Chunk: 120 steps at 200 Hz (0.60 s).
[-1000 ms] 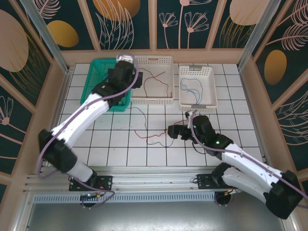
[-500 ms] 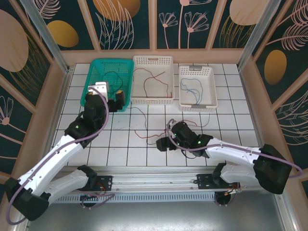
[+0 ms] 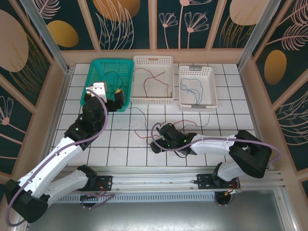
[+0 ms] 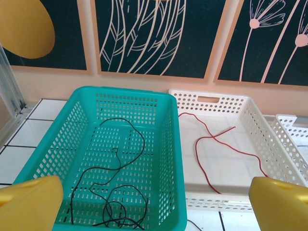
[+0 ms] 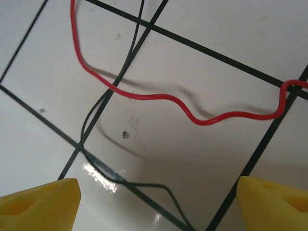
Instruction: Untangle the cables
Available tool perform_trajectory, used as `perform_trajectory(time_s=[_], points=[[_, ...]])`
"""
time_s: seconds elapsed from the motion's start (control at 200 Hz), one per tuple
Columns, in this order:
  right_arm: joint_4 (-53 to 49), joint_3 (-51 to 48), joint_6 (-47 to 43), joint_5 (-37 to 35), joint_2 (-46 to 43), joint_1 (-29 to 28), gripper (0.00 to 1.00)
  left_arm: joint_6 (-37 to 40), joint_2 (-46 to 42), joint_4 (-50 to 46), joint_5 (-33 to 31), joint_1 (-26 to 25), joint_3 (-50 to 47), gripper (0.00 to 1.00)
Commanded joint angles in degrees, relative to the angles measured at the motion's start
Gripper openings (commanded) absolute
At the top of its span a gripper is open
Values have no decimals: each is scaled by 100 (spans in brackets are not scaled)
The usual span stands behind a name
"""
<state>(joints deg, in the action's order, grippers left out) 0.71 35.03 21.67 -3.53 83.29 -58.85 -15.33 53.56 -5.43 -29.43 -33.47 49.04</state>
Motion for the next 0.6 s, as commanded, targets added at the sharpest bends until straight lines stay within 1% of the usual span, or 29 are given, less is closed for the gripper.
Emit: perform_trajectory(time_s=[0.0, 0.05, 0.09, 0.165, 0.19, 0.205, 0.255, 0.305, 0.36, 0.43, 0.48, 0.57, 0.595], points=[[180, 230, -298, -383, 282, -96, 82, 26, -38, 226, -97, 30, -78, 98], [208, 258, -334, -420, 405, -108, 81, 40, -38, 226, -97, 32, -77, 99], [217, 287, -353, -414, 479, -111, 77, 51, -32, 231, -100, 26, -78, 98], [235, 327, -391, -369, 586, -125, 66, 74, -30, 236, -105, 26, -96, 99], [263, 329, -394, -345, 607, -139, 60, 80, -23, 233, -96, 27, -93, 98], [272, 329, -399, -336, 616, -136, 59, 83, -21, 235, -94, 33, -96, 98], [315, 321, -416, -266, 644, -136, 50, 94, -12, 242, -83, 30, -94, 99], [342, 321, -427, -212, 672, -142, 43, 103, -10, 244, -81, 25, -95, 99], [377, 320, -448, -137, 697, -142, 33, 109, -12, 244, -89, 33, -95, 98], [421, 319, -486, -36, 693, -144, 22, 118, -5, 253, -87, 29, -95, 99], [418, 344, -521, 66, 668, -157, 13, 127, -12, 253, -89, 29, -101, 99], [358, 403, -594, 219, 528, -154, 0, 130, -3, 253, -85, 34, -104, 98], [309, 431, -631, 238, 446, -165, 0, 127, 5, 249, -81, 32, -105, 99]])
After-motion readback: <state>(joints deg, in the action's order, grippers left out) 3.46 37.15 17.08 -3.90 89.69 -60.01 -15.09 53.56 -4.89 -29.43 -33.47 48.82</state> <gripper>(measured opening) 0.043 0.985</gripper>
